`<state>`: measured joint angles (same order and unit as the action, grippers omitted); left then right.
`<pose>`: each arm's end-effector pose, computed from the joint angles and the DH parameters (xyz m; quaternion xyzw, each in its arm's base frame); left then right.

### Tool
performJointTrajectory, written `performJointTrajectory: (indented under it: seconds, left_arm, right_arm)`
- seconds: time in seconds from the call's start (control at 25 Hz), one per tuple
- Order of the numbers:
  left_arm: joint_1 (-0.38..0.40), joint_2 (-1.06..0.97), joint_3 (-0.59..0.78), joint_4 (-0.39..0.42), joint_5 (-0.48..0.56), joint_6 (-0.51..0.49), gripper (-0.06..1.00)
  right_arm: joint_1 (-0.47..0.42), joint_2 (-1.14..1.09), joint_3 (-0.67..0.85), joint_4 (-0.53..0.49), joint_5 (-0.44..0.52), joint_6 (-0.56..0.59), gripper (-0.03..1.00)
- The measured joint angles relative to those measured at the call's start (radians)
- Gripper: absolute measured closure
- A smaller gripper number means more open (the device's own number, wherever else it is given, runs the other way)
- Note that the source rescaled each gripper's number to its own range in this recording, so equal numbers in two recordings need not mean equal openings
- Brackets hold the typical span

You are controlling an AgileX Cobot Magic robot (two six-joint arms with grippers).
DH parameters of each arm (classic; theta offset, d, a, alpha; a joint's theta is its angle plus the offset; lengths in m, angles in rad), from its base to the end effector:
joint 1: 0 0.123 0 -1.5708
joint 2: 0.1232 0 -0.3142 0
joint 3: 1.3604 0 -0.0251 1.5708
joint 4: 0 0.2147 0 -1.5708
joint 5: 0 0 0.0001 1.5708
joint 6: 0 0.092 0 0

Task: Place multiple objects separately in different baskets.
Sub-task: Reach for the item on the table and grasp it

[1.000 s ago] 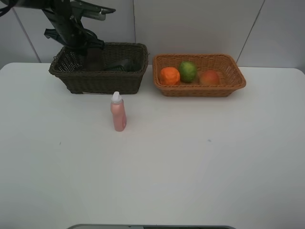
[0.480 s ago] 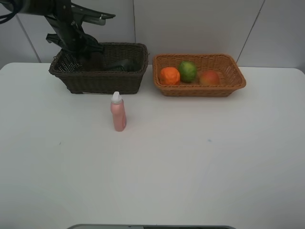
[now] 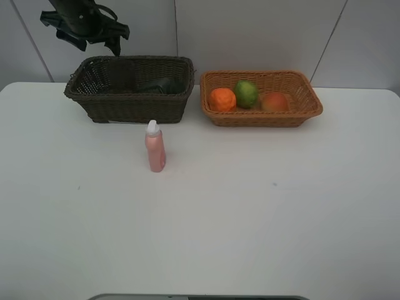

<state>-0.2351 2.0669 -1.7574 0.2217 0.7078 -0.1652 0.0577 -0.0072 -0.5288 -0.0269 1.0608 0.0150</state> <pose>0.4432 -0.0926 0.2836 0.0901 0.9407 0.0306 0.3255 -0.0689 -0.0061 0.2660 -0.0173 0.8435 0.0061 0.5368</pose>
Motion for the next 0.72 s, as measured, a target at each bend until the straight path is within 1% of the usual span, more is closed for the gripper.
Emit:
performJointTrajectory:
  seconds: [0.2,0.36,0.44,0.6,0.72]
  left_arm:
    - [-0.071,-0.073,-0.001,-0.017,0.162,0.0,0.04]
    - [-0.153,-0.101,-0.001,-0.021,0.245,0.0,0.04]
    - [-0.194,-0.102,-0.001,-0.026,0.274,-0.013,0.04]
    - [-0.256,-0.102,0.026,-0.031,0.295,-0.053,0.03]
    - [-0.285,-0.102,0.074,-0.033,0.297,-0.121,-0.02]
  right_arm:
    - [0.0,0.0,0.0,0.0,0.0,0.0,-0.03]
    - [0.0,0.0,0.0,0.0,0.0,0.0,-0.03]
    - [0.0,0.0,0.0,0.0,0.0,0.0,-0.03]
    - [0.0,0.0,0.0,0.0,0.0,0.0,-0.03]
    - [0.0,0.0,0.0,0.0,0.0,0.0,-0.03]
